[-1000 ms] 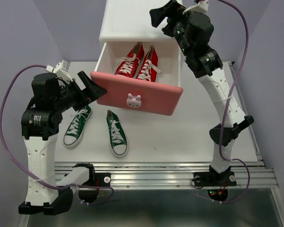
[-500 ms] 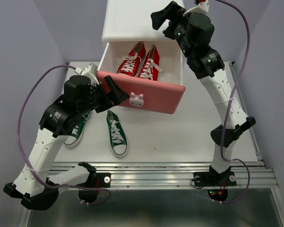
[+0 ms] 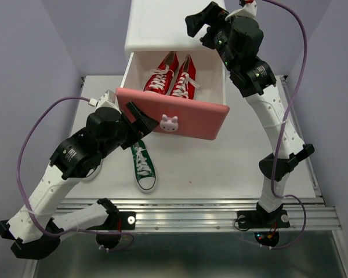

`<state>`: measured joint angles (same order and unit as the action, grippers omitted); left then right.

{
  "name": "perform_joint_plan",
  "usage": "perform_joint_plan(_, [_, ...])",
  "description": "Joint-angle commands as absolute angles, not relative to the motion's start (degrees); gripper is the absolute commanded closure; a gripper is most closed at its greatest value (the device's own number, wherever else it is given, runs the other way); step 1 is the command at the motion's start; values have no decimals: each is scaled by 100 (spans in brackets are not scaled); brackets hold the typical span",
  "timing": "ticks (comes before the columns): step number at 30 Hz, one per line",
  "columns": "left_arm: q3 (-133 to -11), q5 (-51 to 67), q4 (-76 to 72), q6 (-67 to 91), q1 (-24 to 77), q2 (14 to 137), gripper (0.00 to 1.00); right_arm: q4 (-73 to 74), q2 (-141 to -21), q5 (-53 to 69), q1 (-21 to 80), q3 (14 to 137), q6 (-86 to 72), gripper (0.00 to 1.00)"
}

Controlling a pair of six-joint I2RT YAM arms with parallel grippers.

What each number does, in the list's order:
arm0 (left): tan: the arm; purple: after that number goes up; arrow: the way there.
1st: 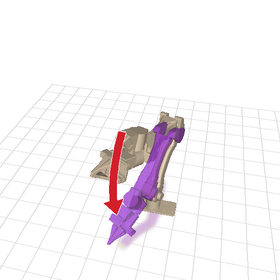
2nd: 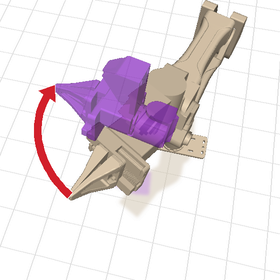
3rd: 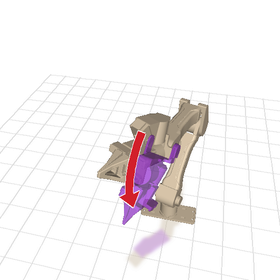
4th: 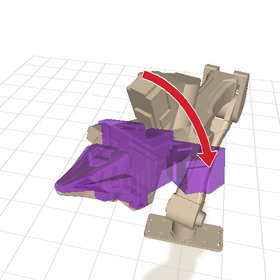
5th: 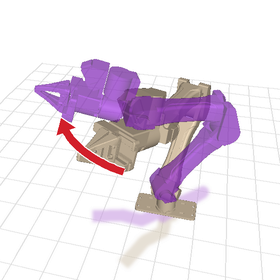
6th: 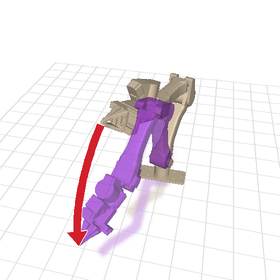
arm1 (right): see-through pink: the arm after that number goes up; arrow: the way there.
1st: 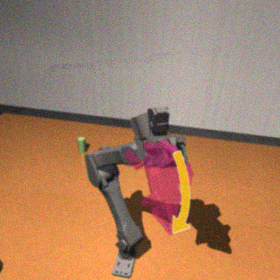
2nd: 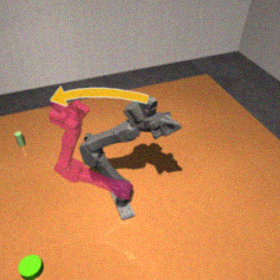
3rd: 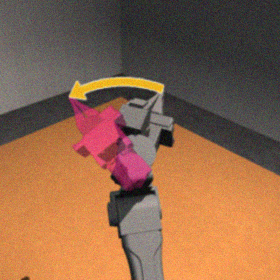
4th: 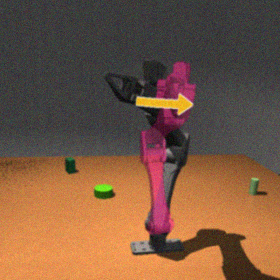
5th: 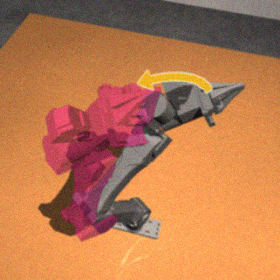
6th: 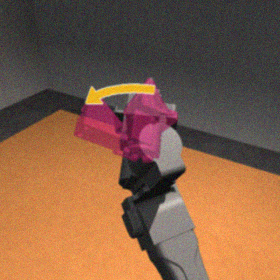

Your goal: Place and organize the shoes in the shoe cabinet

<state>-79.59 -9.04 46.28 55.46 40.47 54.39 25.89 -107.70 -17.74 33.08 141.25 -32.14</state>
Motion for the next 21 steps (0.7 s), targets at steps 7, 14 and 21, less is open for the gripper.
perform_joint_plan(7, [-9562, -1820, 5185, 5019, 5580, 6573, 5, 3770, -11180, -1890, 3278, 14027, -2997, 0])
perform_joint_plan(14, [-8948, -1679, 4791, 5352, 5933, 6513, 5, 3762, -11145, -1951, 3278, 13984, -2804, 0])
perform_joint_plan(21, [-9219, -2731, 4404, 5485, 5933, 6950, 4, 3779, -11030, -1986, 3278, 13808, -2690, 0])
